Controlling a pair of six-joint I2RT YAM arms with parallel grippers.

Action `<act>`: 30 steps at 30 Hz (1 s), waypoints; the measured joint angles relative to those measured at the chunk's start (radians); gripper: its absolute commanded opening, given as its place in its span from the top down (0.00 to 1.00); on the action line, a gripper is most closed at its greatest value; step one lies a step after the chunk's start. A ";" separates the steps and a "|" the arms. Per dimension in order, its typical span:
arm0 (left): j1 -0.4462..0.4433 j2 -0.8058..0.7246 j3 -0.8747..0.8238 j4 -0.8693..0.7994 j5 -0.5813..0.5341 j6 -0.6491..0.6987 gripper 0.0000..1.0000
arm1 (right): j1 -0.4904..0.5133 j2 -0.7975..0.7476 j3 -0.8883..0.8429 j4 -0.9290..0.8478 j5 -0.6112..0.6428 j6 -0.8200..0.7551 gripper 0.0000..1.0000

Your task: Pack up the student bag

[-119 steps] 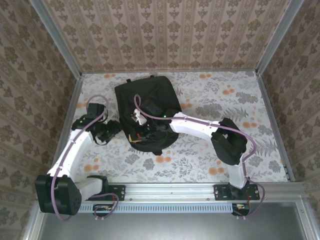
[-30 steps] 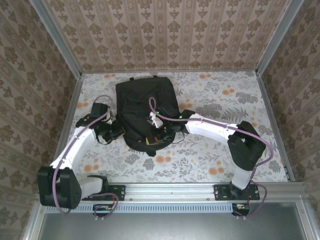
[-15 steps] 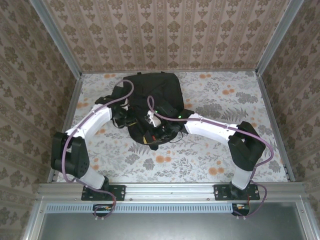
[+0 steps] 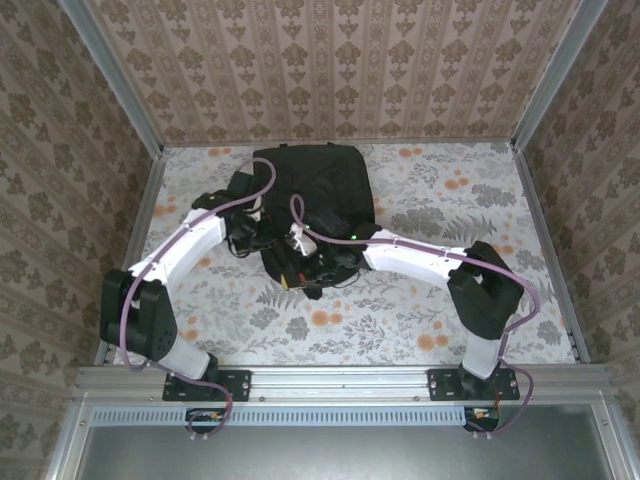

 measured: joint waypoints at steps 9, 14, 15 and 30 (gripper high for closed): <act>0.190 -0.190 -0.100 -0.023 0.007 0.004 0.65 | 0.055 0.229 0.317 0.019 -0.026 0.085 1.00; 0.264 -0.317 -0.129 -0.043 0.019 -0.003 0.63 | 0.051 0.262 0.402 -0.008 -0.023 0.089 1.00; 0.269 -0.332 -0.135 -0.045 0.024 -0.005 0.63 | 0.050 0.261 0.403 -0.010 -0.023 0.088 1.00; 0.253 -0.301 -0.265 -0.011 0.136 -0.114 0.66 | 0.026 0.216 0.233 -0.004 -0.023 0.070 1.00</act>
